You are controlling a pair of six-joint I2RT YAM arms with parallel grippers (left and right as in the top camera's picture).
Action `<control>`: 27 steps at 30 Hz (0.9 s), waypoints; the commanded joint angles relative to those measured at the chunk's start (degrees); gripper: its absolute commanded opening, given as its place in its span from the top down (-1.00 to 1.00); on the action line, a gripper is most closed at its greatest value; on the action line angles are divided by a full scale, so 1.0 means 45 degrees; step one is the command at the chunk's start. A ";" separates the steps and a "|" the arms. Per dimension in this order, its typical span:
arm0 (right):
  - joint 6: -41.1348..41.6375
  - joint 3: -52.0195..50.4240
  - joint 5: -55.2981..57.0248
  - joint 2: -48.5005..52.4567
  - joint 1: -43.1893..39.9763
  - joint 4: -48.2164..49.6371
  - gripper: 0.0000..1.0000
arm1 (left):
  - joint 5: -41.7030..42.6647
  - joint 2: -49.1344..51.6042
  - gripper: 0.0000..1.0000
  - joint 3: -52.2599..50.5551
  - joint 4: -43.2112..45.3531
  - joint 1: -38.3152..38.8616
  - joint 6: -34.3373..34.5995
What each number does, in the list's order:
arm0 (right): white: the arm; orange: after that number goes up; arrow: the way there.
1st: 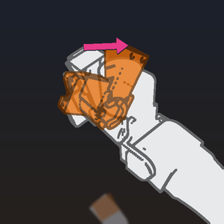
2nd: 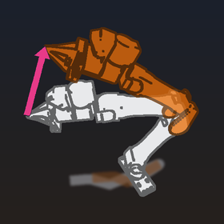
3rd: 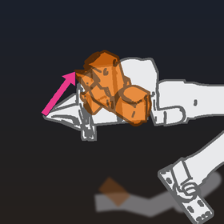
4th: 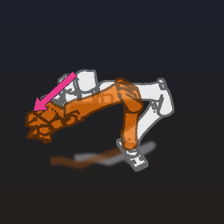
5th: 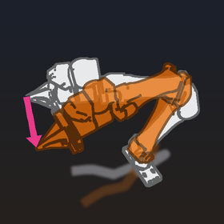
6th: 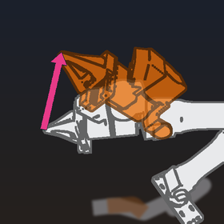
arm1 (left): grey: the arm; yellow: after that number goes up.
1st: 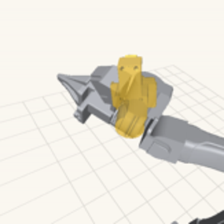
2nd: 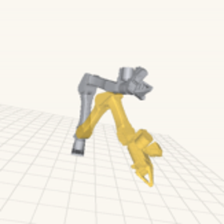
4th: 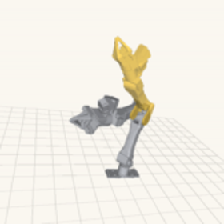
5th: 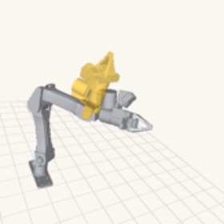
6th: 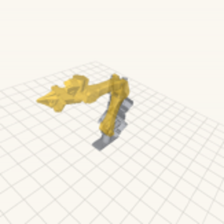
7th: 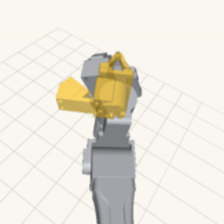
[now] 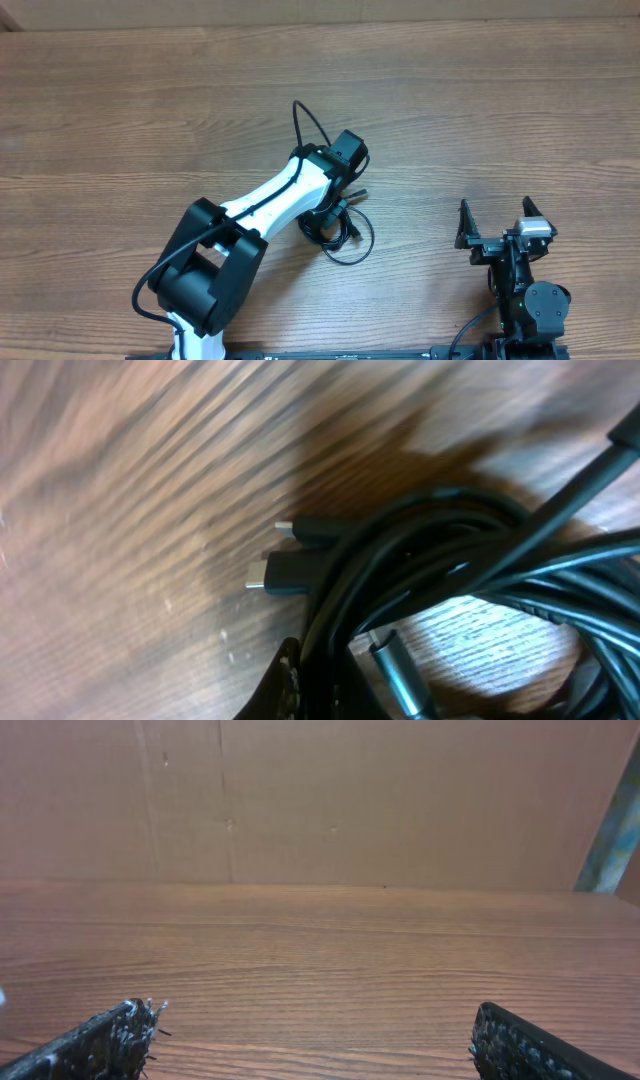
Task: Untangle cables
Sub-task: 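Lift the grasped cable bundle with the left gripper and pull it toward the center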
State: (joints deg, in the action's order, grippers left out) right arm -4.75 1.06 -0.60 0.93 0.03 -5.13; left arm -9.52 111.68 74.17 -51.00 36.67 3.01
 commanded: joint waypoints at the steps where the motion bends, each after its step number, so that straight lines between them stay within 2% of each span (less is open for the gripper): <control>1: -0.0053 -0.0131 0.0121 -0.0010 -0.0019 0.0068 -1.00 | 0.0627 0.0160 0.91 -0.0136 -0.0500 -0.0656 0.6426; 4: -0.0053 -0.0131 0.0121 -0.0010 -0.0019 0.0073 -1.00 | 0.2589 0.0160 0.91 -0.0160 -0.1054 -0.0991 1.1778; 6: -0.0053 -0.0131 0.0121 -0.0010 -0.0019 0.0073 -1.00 | 0.3813 0.0160 0.87 -0.0233 -0.1151 -0.1015 1.4450; 7: -0.0053 -0.0131 0.0121 -0.0010 -0.0019 0.0068 -1.00 | 0.4153 0.0160 0.78 -0.0238 -0.1151 -0.1015 1.5446; 10: -0.0053 -0.0131 0.0121 -0.0010 -0.0019 0.0073 -1.00 | 0.4371 0.0160 0.67 -0.0238 -0.1137 -0.0937 1.7160; 11: -0.0053 -0.0131 0.0121 -0.0010 -0.0019 0.0073 -1.00 | 0.4367 0.0160 0.52 -0.0238 -0.1132 -0.0903 1.7379; 12: -0.0053 -0.0131 0.0121 -0.0010 -0.0019 0.0068 -1.00 | 0.4367 0.0160 0.10 -0.0238 -0.1137 -0.0894 1.7369; 13: -0.0053 -0.0131 0.0121 -0.0010 -0.0019 0.0073 -1.00 | 0.4367 0.0160 -0.56 -0.0238 -0.1141 -0.0894 1.7204; 14: -0.0053 -0.0131 0.0121 -0.0010 -0.0019 0.0073 -1.00 | 0.4357 0.0160 -0.99 -0.0238 -0.1141 -0.0894 1.6645; 17: -0.0053 -0.0131 0.0121 -0.0010 -0.0019 0.0073 -1.00 | 0.4629 0.0151 -0.99 -0.0204 -0.0928 -0.1015 1.4290; 20: -0.0053 -0.0131 0.0121 -0.0010 -0.0019 0.0073 -1.00 | 0.5280 0.0034 -0.99 0.0063 -0.0952 -0.1389 1.2585; 24: -0.0053 -0.0131 0.0121 -0.0010 -0.0019 0.0073 -1.00 | 0.5270 -0.0719 -0.99 0.0359 -0.0981 -0.1914 1.1215; 27: -0.0053 -0.0131 0.0121 -0.0010 -0.0019 0.0068 -1.00 | 0.4512 -0.1739 -1.00 0.0413 -0.1044 -0.2152 1.0452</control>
State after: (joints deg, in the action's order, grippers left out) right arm -4.73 1.06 -0.58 0.93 0.01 -5.13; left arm 12.78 109.97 74.13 -55.33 28.18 57.19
